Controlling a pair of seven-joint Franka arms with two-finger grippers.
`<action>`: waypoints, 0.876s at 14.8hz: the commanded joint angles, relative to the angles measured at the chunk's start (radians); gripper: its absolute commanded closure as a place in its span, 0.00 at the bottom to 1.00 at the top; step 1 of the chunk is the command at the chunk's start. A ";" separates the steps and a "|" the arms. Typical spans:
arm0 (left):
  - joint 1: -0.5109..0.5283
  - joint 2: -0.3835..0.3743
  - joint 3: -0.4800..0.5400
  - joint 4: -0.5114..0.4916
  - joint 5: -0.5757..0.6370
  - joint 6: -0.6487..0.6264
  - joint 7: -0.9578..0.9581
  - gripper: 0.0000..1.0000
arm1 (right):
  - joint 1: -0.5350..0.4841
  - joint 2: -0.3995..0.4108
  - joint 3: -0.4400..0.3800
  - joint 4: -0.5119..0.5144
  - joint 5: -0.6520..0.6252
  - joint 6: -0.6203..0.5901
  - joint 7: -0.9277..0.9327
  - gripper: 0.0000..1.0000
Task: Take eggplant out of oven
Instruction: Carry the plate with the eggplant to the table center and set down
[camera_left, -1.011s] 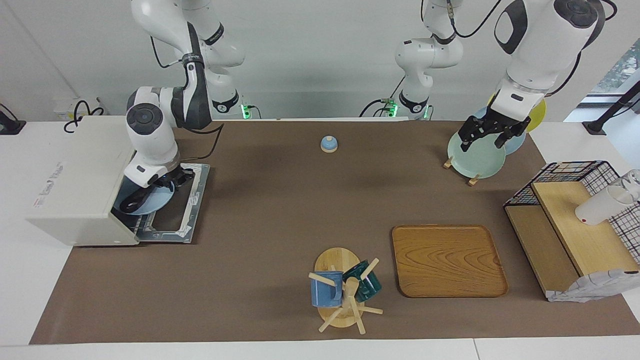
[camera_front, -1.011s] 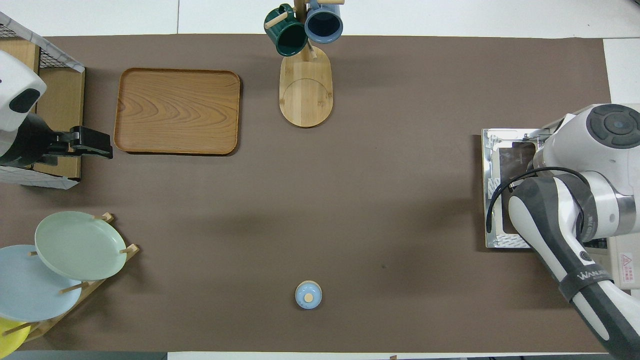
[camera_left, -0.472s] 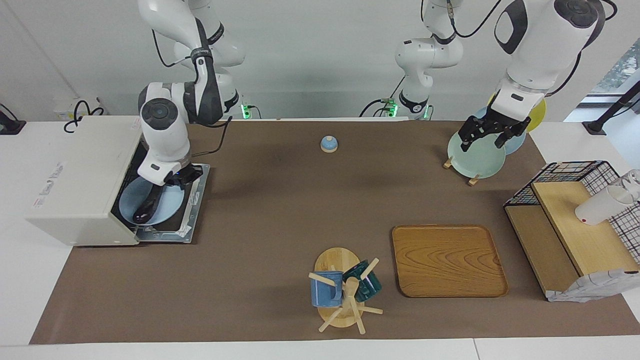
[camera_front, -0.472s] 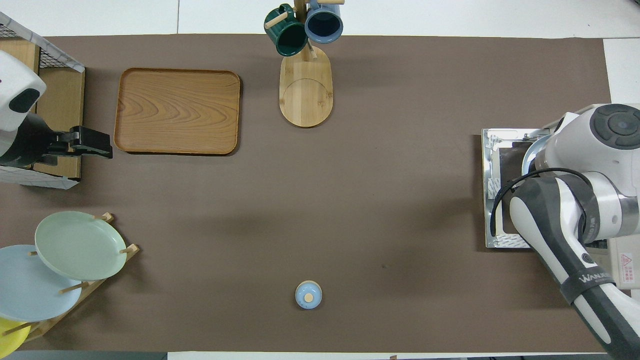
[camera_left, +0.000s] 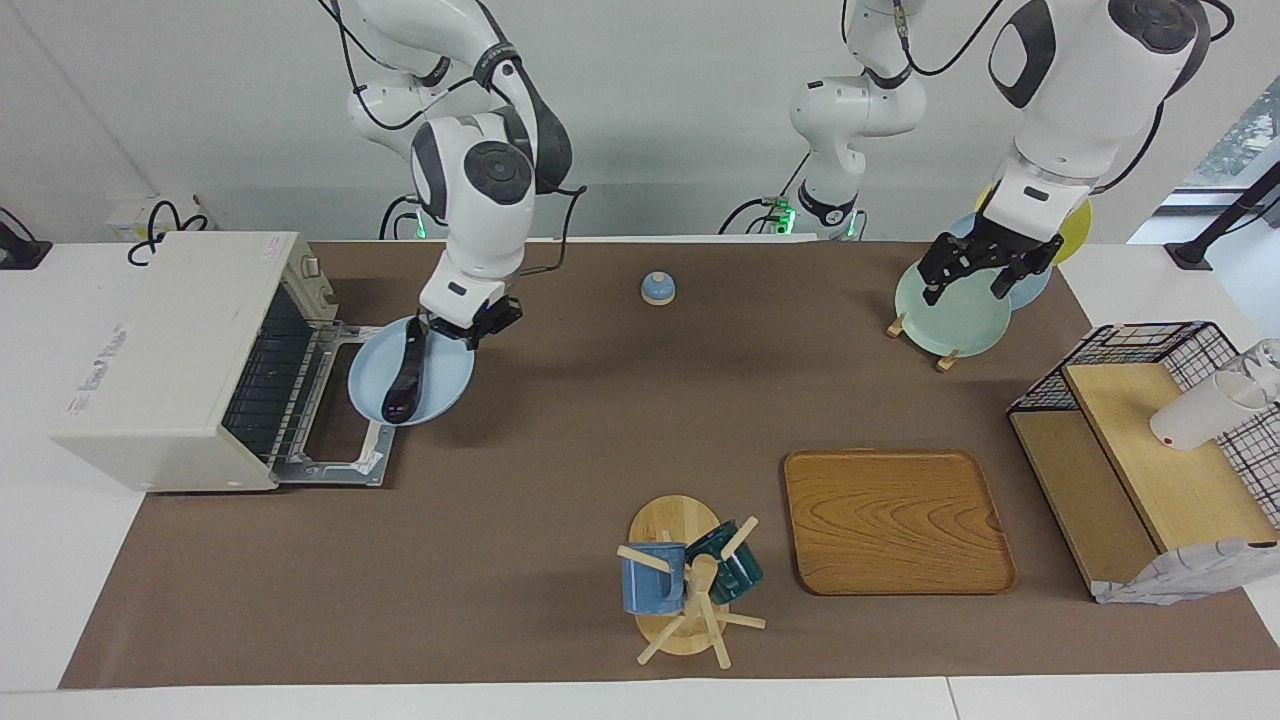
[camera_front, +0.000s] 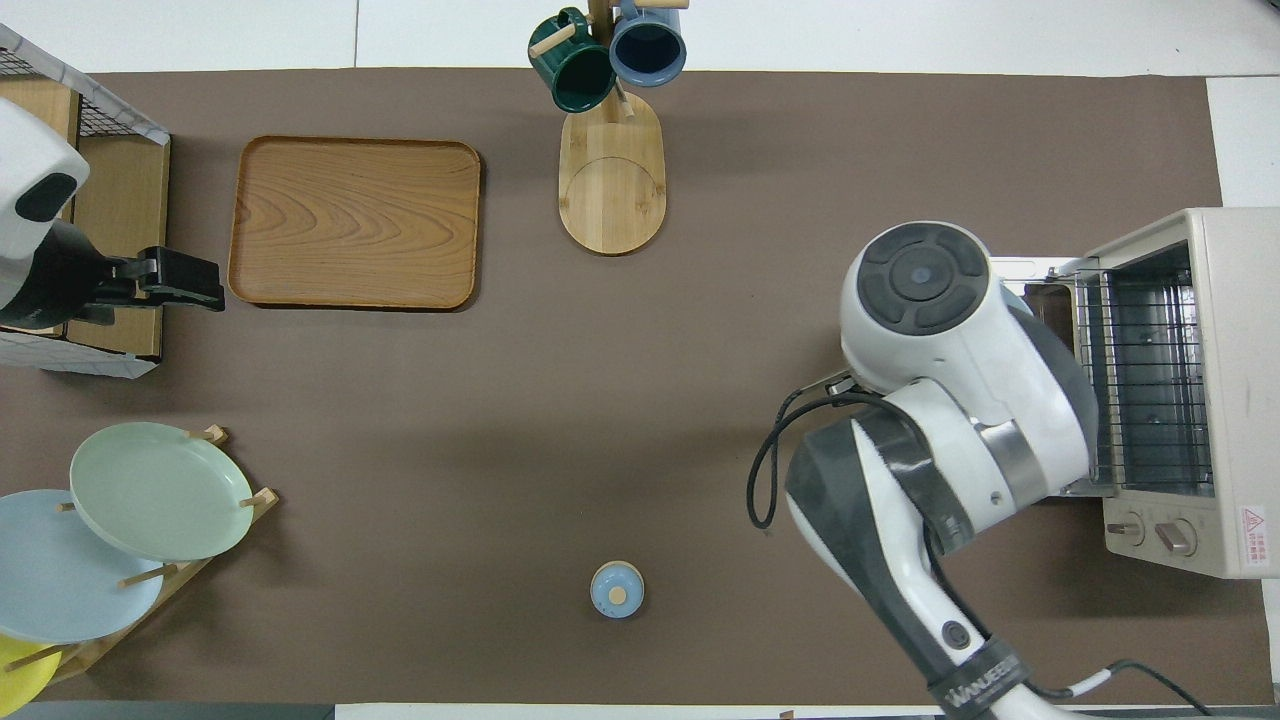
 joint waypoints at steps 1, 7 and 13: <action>0.013 0.008 -0.003 0.008 -0.015 0.020 0.012 0.00 | 0.059 0.025 0.000 0.029 0.016 0.047 0.069 1.00; 0.015 0.012 -0.003 0.006 -0.015 0.043 0.012 0.00 | 0.271 0.368 0.003 0.472 0.048 -0.066 0.468 1.00; 0.035 0.020 -0.003 0.005 -0.015 0.077 0.017 0.00 | 0.355 0.500 0.009 0.570 0.057 0.059 0.486 1.00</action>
